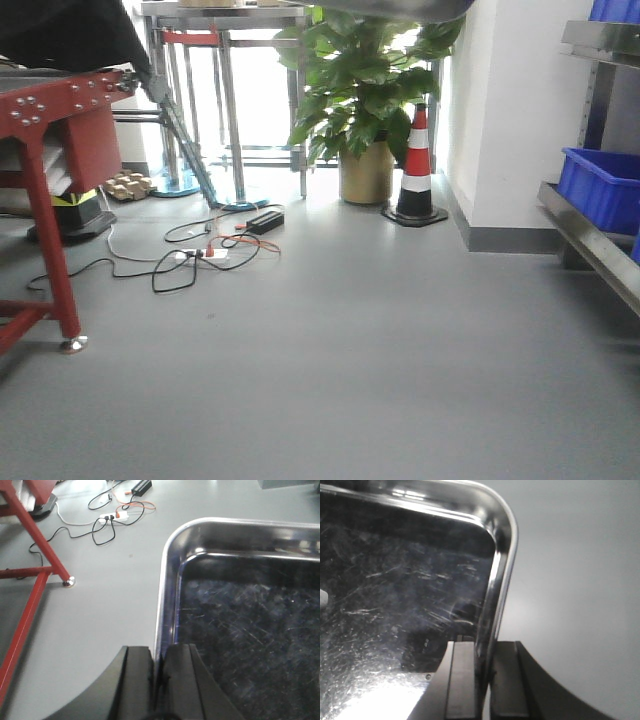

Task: Stack silver trays without gaps
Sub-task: 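Keep holding the tray while the base turns toward another shelf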

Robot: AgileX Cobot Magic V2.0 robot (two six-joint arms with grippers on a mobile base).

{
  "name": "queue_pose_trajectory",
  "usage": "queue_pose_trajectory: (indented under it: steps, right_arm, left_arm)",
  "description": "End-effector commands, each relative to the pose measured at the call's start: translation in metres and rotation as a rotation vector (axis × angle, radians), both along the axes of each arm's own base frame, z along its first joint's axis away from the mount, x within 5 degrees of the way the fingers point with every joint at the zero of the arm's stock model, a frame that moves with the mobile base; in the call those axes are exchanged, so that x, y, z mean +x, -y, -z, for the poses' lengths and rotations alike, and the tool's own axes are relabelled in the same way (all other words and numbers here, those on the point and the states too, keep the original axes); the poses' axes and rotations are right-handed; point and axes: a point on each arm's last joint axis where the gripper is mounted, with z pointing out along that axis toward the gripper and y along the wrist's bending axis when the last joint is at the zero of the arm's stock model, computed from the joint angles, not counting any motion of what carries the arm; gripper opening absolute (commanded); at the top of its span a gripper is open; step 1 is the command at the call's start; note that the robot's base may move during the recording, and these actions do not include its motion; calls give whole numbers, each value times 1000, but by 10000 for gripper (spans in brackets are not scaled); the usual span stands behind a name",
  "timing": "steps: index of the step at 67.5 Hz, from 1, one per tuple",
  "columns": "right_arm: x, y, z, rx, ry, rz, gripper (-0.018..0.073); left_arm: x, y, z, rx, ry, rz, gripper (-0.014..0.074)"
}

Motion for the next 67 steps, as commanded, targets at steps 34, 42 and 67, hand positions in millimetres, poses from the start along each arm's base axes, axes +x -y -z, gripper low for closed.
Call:
queue_pose_trajectory:
  steps: [34, 42, 67]
  right_arm:
    - [-2, -51, -38, 446, 305, -406, -15]
    - [-2, -51, -38, 446, 305, -406, -15]
    - [-2, -51, -38, 446, 305, -406, -15]
  left_arm:
    - [1, 15, -5, -50, 61, 117, -18]
    - [1, 15, -6, -44, 66, 116, -18]
    - [1, 15, -7, -38, 81, 122, -18]
